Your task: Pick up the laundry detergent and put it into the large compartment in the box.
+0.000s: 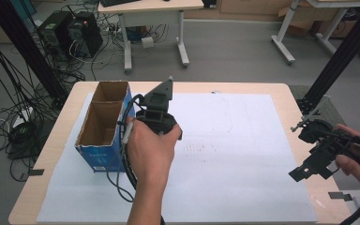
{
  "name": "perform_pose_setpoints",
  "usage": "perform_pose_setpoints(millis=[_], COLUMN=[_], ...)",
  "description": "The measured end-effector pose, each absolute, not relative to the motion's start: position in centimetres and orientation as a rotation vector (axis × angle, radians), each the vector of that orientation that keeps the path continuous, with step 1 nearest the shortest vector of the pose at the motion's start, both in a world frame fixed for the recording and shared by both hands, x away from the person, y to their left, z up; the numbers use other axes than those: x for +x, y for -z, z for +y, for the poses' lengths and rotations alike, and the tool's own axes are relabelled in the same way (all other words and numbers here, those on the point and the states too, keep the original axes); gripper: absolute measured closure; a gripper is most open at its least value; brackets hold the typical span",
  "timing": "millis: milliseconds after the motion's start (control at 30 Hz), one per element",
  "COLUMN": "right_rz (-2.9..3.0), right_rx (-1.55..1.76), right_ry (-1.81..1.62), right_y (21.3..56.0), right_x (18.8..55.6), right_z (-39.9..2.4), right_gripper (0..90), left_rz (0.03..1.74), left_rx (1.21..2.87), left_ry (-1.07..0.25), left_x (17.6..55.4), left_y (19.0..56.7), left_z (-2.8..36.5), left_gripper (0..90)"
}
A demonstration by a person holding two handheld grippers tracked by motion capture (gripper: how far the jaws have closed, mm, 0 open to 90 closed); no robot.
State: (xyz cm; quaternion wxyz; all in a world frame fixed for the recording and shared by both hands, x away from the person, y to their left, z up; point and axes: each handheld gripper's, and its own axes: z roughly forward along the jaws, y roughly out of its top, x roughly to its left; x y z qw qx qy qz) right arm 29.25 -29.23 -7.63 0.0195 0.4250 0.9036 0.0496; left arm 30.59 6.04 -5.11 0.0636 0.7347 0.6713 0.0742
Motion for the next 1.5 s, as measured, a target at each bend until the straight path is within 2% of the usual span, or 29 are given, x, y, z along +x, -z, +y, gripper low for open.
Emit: perform_pose_setpoints(millis=[333,767,1500], right_rz=[2.827,2.828,2.851], right_rx=[1.313,1.298,1.267], right_ry=[-0.147,-0.166,-0.135], right_y=[7.8,5.7,5.0], right_x=[30.1,31.4,34.9], right_z=[-28.6,-27.9,-25.7], right_gripper=[3.6,3.5,3.5], left_rz=[2.025,2.023,2.049], left_rx=[2.187,2.126,2.077], left_ry=[-0.265,-0.295,-0.360], left_x=[30.3,31.1,34.1], left_y=[0.9,-4.7,-10.3], left_z=[7.3,10.1,13.9], left_gripper=[37.9,37.9,37.9])
